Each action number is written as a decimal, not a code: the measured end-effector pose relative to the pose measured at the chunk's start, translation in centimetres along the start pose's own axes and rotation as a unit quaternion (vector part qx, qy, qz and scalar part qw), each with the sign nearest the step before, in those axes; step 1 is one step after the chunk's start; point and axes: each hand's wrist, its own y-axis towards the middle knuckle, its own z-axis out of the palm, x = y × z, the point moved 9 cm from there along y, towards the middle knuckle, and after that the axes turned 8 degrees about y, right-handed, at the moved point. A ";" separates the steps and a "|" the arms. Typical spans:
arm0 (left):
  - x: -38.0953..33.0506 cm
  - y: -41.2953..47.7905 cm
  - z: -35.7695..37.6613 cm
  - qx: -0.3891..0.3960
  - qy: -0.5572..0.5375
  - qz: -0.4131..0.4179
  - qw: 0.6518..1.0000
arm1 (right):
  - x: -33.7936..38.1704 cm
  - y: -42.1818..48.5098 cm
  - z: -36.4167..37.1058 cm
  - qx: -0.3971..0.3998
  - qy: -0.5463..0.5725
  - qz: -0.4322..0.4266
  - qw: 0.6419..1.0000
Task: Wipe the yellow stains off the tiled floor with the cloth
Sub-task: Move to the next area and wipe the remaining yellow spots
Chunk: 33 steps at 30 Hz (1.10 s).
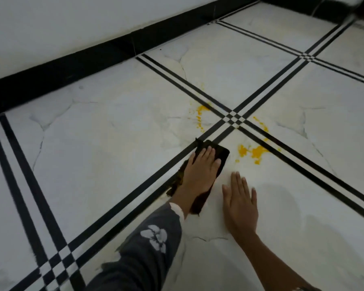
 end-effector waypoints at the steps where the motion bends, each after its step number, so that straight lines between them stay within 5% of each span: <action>1: 1.4 0.4 -1.6 -0.017 -0.073 -0.015 0.997 | 1.0 0.4 -0.5 -0.024 0.013 0.000 1.000; 4: 9.8 1.8 -7.5 -0.141 -0.089 -0.162 0.973 | 5.8 3.6 0.0 -0.090 0.052 -0.031 0.994; 8: 20.2 3.5 -9.3 -0.121 0.060 -0.314 0.940 | 7.9 8.6 4.4 -0.077 0.041 0.035 0.996; 12: 22.2 5.5 -8.5 -0.106 0.125 -0.314 0.935 | 9.4 12.1 6.1 -0.053 0.001 -0.011 0.999; 16: 22.3 5.2 -8.0 -0.120 0.142 -0.312 0.932 | 14.2 12.1 8.6 0.034 -0.052 -0.238 0.969; 18: 22.5 5.2 -7.9 -0.115 0.130 -0.316 0.933 | 15.4 15.3 8.7 0.069 -0.081 -0.284 0.953; 22: 22.4 5.5 -7.9 -0.118 0.124 -0.314 0.934 | 15.2 22.9 8.1 0.041 -0.058 -0.185 0.980; 27: 22.6 5.6 -8.1 -0.119 0.125 -0.318 0.932 | 16.9 22.3 9.6 0.123 -0.058 -0.283 0.950; 31: 22.9 5.5 -7.9 -0.127 0.134 -0.314 0.931 | 15.4 28.4 7.8 0.064 -0.056 -0.166 0.982; 33: 23.0 5.9 -7.8 -0.126 0.133 -0.309 0.933 | 15.7 26.6 8.3 0.058 -0.053 -0.174 0.982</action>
